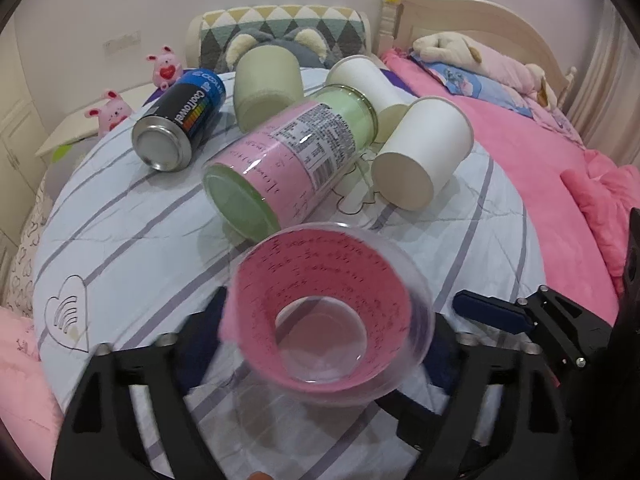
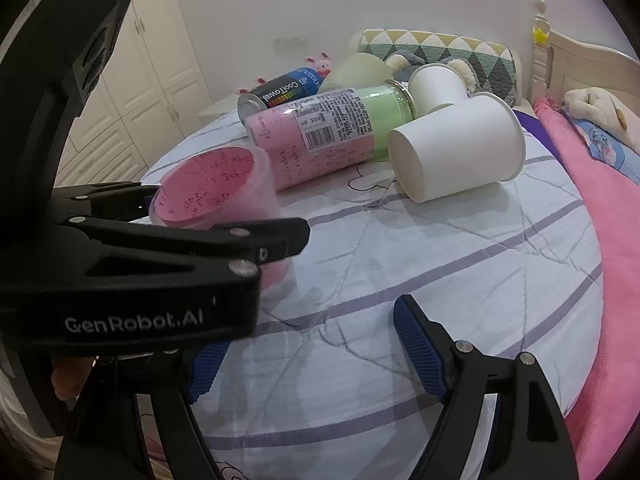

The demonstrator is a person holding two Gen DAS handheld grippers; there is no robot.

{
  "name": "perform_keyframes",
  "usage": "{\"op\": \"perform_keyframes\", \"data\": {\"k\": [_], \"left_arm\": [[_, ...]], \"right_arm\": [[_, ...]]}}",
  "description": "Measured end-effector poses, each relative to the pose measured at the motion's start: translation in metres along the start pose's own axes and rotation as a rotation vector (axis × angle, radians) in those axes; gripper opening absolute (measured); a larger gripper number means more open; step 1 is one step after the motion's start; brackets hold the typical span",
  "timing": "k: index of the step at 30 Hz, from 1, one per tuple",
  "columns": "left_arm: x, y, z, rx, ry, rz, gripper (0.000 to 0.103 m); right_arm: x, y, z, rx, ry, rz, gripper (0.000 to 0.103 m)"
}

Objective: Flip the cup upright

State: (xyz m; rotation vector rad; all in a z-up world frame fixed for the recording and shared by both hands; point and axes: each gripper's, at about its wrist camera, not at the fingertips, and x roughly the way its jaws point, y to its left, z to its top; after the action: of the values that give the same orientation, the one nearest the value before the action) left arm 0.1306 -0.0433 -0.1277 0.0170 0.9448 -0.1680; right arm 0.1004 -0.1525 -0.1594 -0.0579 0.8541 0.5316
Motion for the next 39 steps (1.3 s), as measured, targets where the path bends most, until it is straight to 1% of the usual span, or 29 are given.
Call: {"op": "perform_keyframes", "data": {"k": [3,5,10,18,25,32,39], "left_arm": [[-0.004,0.003,-0.001,-0.004,-0.006,0.005,0.098],[-0.005,0.005,-0.003,-0.004,-0.002,0.007,0.099],[-0.019,0.009,-0.007,-0.004,-0.026,0.016,0.099],[-0.050,0.016,-0.014,-0.007,-0.094,0.043,0.099],[-0.081,0.030,-0.028,0.005,-0.161,0.095,0.101],[-0.101,0.043,-0.045,0.004,-0.183,0.100,0.101],[-0.117,0.044,-0.058,0.009,-0.212,0.116,0.101]], "right_arm": [[-0.002,0.002,0.000,0.002,-0.004,0.002,0.081],[-0.003,0.003,0.000,0.000,-0.004,-0.002,0.081],[-0.006,0.009,0.001,-0.004,-0.014,-0.009,0.081],[-0.016,0.018,0.003,-0.012,-0.033,-0.036,0.081],[-0.029,0.029,0.004,-0.017,-0.054,-0.062,0.081],[-0.040,0.037,0.005,-0.017,-0.067,-0.093,0.081],[-0.050,0.046,0.003,-0.018,-0.076,-0.113,0.081]]}}
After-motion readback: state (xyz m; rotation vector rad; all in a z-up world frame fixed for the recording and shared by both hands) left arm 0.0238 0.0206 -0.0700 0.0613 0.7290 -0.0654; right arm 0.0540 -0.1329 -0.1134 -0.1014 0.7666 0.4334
